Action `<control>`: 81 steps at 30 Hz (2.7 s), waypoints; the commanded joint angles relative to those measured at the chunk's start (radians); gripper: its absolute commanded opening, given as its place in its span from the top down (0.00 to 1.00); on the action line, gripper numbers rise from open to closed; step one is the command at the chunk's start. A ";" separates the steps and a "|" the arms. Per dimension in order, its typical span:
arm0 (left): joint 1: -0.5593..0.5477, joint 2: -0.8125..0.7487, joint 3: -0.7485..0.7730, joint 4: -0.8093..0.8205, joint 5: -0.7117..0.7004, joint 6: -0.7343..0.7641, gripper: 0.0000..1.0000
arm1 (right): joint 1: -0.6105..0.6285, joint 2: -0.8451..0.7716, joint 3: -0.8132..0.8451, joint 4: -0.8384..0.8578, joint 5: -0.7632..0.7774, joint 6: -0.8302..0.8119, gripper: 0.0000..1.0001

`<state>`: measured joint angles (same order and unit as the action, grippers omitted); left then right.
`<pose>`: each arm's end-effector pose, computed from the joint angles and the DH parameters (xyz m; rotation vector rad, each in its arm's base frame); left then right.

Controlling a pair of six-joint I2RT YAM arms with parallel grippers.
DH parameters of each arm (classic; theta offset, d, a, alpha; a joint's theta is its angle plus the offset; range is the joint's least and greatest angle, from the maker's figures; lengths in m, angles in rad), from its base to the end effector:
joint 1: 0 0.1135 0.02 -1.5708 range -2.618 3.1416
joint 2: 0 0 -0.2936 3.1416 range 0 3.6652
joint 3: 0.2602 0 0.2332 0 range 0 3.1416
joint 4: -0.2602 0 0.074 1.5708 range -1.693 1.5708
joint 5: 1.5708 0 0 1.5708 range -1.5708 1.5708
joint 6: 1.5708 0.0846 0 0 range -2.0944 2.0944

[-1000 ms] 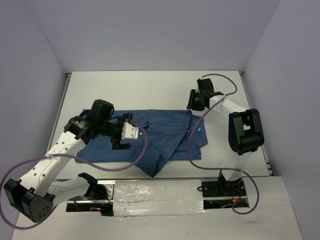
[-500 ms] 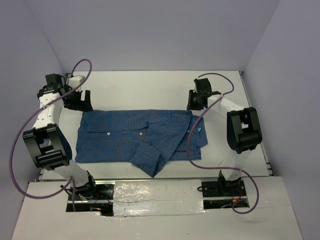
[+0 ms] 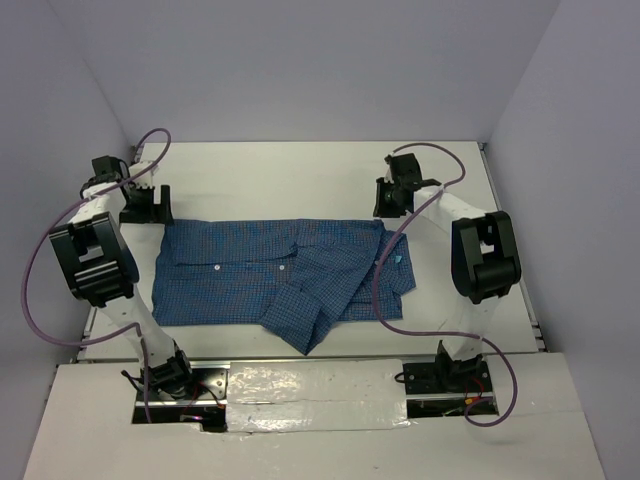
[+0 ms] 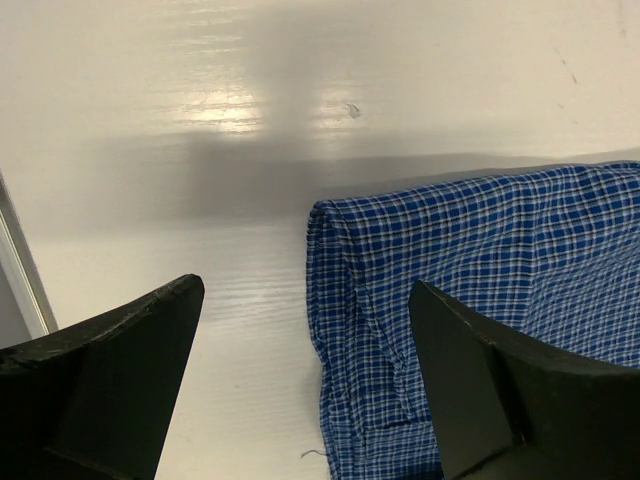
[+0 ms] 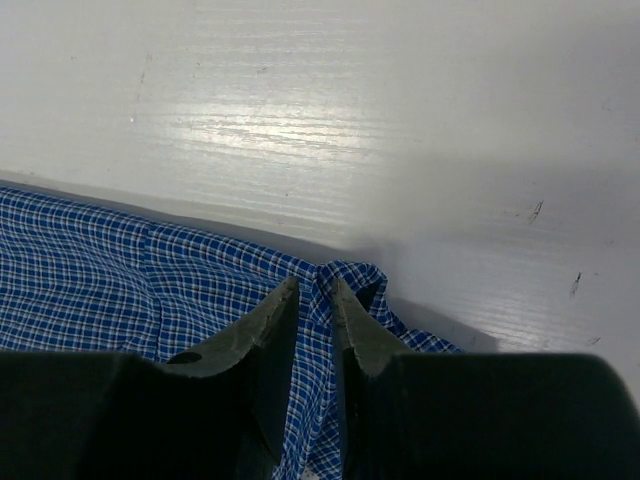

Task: Fold and stack the long sleeve shirts
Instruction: Fold the shirt

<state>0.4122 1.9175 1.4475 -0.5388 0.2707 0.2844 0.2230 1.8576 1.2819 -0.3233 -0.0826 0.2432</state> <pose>0.4037 0.1518 0.2095 -0.0621 2.5250 -0.0744 0.4113 0.1004 0.1988 -0.0108 2.4901 0.3009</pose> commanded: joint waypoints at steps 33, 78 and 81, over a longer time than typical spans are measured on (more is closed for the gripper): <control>0.025 0.074 -0.066 0.206 0.091 -0.113 1.00 | -0.096 0.078 0.082 -0.025 0.026 0.125 1.00; -0.208 -0.437 -0.027 -0.371 0.436 0.412 0.37 | 0.477 -0.730 -0.476 0.176 -0.252 0.049 0.24; -0.248 -0.556 -0.155 -0.296 0.482 0.394 0.35 | 0.580 -0.706 -0.516 0.207 -0.194 0.103 0.22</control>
<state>0.1810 1.4578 1.3666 -0.7712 0.6693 0.5873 0.7380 1.1225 0.8059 -0.1799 -0.2932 0.2794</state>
